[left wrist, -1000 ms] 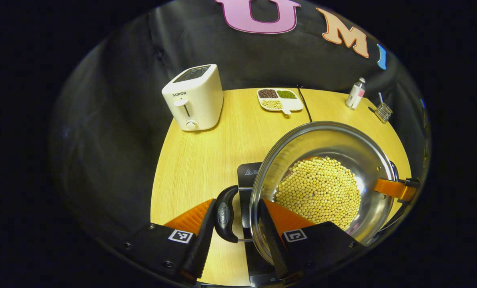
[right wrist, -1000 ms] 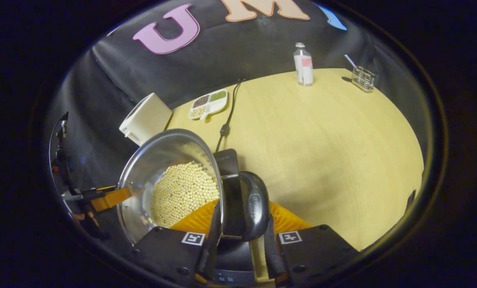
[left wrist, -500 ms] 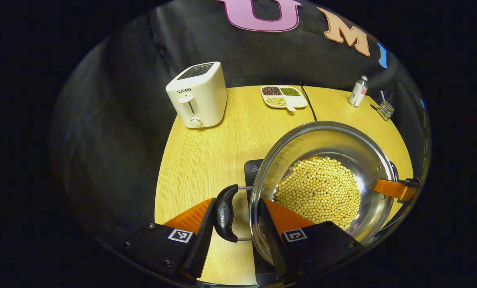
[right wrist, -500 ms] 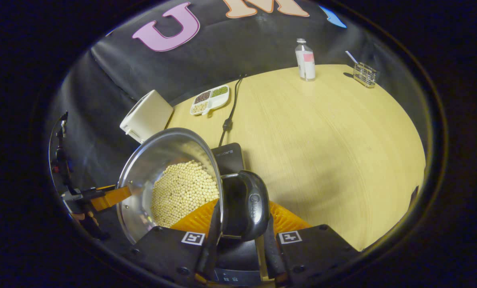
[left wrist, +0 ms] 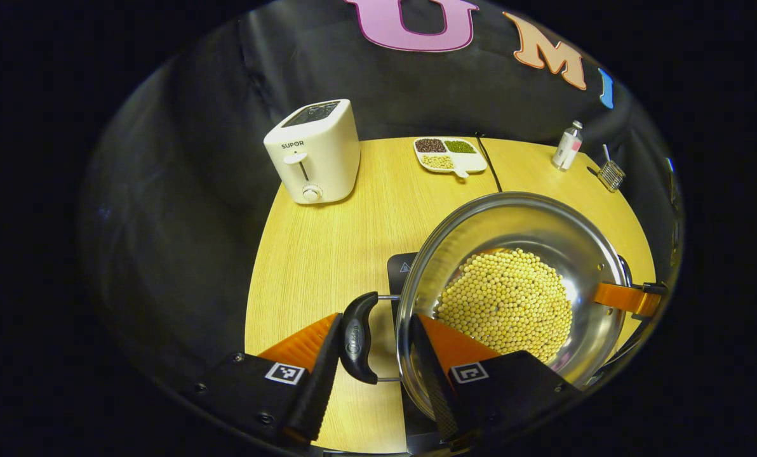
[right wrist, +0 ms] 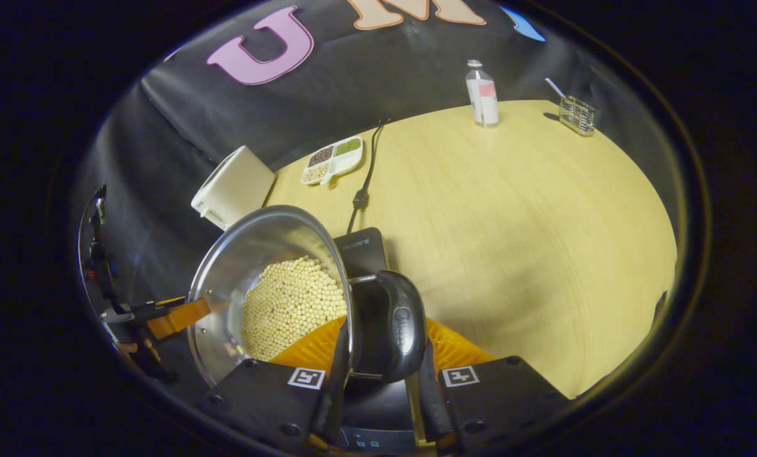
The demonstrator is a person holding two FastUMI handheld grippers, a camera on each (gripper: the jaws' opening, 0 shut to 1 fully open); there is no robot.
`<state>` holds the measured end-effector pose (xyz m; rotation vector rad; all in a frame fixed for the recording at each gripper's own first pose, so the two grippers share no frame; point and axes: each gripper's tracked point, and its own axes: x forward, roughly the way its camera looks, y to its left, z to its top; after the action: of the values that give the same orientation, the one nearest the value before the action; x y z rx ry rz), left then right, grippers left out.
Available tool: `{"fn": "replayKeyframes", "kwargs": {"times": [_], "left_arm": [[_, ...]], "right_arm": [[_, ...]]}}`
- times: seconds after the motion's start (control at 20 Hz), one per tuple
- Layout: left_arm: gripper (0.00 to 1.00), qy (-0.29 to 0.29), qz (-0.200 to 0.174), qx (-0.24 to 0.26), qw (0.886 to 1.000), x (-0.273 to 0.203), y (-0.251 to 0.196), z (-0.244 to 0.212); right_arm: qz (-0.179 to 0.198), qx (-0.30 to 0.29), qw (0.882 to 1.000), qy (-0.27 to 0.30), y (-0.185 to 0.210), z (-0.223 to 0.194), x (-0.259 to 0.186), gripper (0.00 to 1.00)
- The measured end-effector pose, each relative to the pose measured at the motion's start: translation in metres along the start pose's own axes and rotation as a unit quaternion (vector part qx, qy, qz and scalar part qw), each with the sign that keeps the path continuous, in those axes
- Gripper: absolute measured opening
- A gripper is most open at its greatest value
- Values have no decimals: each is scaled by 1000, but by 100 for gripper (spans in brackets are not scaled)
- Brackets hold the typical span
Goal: First push the handle of the pot to place it horizontally, then grasp the pot with both hands and set it on the induction cooktop.
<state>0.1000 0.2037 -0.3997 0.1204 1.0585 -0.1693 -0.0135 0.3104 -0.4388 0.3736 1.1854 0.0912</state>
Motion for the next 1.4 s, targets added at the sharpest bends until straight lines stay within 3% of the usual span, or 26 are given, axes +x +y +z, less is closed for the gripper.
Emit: {"fn": "replayKeyframes", "kwargs": {"times": [0.05, 0.1, 0.2, 0.4, 0.5, 0.65, 0.7, 0.75, 0.85, 0.95, 1.0, 1.05, 1.15, 1.2, 1.3, 1.4], "left_arm": [[71, 0, -1, -1, 1000, 0, -1, -1], [70, -2, -1, -1, 1000, -1, 0, 0], [72, -3, 3, -8, 1000, 1, 2, -3], [78, -3, 3, -29, 1000, 0, 3, -9], [84, -9, 10, -33, 999, 0, 8, -9], [98, -10, 18, -36, 999, -1, 11, -12], [99, -9, 20, -37, 999, -1, 11, -12], [99, -11, 21, -37, 999, 0, 11, -11], [99, -13, 27, -36, 999, -1, 11, -12], [99, -23, 34, -29, 999, -4, 13, -7], [99, -33, 37, -25, 998, -5, 13, -4], [97, -43, 41, -23, 998, -7, 13, 1], [99, -64, 45, -20, 997, -12, 12, 9], [99, -72, 47, -19, 996, -14, 10, 12], [99, -87, 50, -18, 995, -19, 6, 18], [99, -99, 50, -16, 994, -24, -1, 23]], "right_arm": [[-1, -2, 1000, 0, 0, -1, 2, 46], [-1, -2, 1000, 0, 1, 0, -4, 55], [-1, -6, 1000, -3, 0, 0, -1, 51], [-10, -12, 1000, -10, -3, 1, -3, 56], [-13, -13, 1000, -14, -7, 2, -2, 72], [-13, -16, 1000, -19, -8, 4, -7, 87], [-13, -18, 1000, -20, -8, 4, -9, 100], [-12, -19, 999, -22, -8, 2, -6, 94], [-11, -23, 999, -27, -9, 4, -7, 100], [-8, -23, 999, -41, -8, 9, -13, 100], [-7, -22, 998, -50, -9, 14, -15, 94], [-6, -21, 998, -59, -11, 17, -18, 100], [-9, -19, 997, -78, -16, 26, -24, 100], [-8, -17, 996, -88, -18, 31, -28, 94], [-4, -11, 994, -110, -22, 42, -39, 100], [-11, -10, 992, -125, -32, 48, -43, 95]]}}
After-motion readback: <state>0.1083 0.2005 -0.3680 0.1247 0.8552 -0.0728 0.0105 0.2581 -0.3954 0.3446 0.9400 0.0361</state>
